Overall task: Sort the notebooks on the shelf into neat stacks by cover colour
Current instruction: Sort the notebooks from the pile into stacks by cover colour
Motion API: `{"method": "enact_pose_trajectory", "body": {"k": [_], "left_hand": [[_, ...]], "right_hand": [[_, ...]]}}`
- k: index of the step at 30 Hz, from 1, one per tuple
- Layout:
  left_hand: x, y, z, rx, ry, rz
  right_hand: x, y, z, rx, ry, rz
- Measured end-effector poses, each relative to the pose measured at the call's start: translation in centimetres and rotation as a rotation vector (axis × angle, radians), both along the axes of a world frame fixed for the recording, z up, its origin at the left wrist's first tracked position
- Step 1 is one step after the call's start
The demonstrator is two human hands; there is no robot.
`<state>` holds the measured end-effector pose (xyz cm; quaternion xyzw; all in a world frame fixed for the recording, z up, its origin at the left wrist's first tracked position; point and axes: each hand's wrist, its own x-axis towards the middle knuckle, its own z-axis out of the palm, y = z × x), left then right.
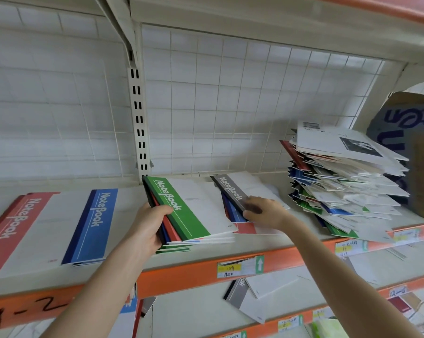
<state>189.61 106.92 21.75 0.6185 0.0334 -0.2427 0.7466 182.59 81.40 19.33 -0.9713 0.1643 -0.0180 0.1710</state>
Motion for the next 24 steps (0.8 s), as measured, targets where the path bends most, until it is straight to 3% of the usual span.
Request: {"method": "enact_pose_trajectory", "body": {"k": [6, 10, 17, 21, 24], "left_hand": [[0.1, 0.0, -0.1, -0.005, -0.006, 0.004], [0.2, 0.0, -0.3, -0.019, -0.005, 0.000], [0.5, -0.3, -0.7, -0.040, 0.011, 0.009], [0.1, -1.1, -0.7, -0.083, 0.019, -0.016], [-0.2, -1.8, -0.7, -0.135, 0.095, -0.022]], "right_hand": [[0.7, 0.8, 0.4, -0.129, 0.060, -0.025], [1.3, 0.9, 0.6, -0.333, 0.148, 0.035], [-0.4, 0.9, 1.3, -0.161, -0.120, -0.137], [-1.4, 4.5, 2.2, -0.116, -0.110, 0.085], [-2.5, 8.8, 2.3, -0.105, -0.234, 0.344]]}}
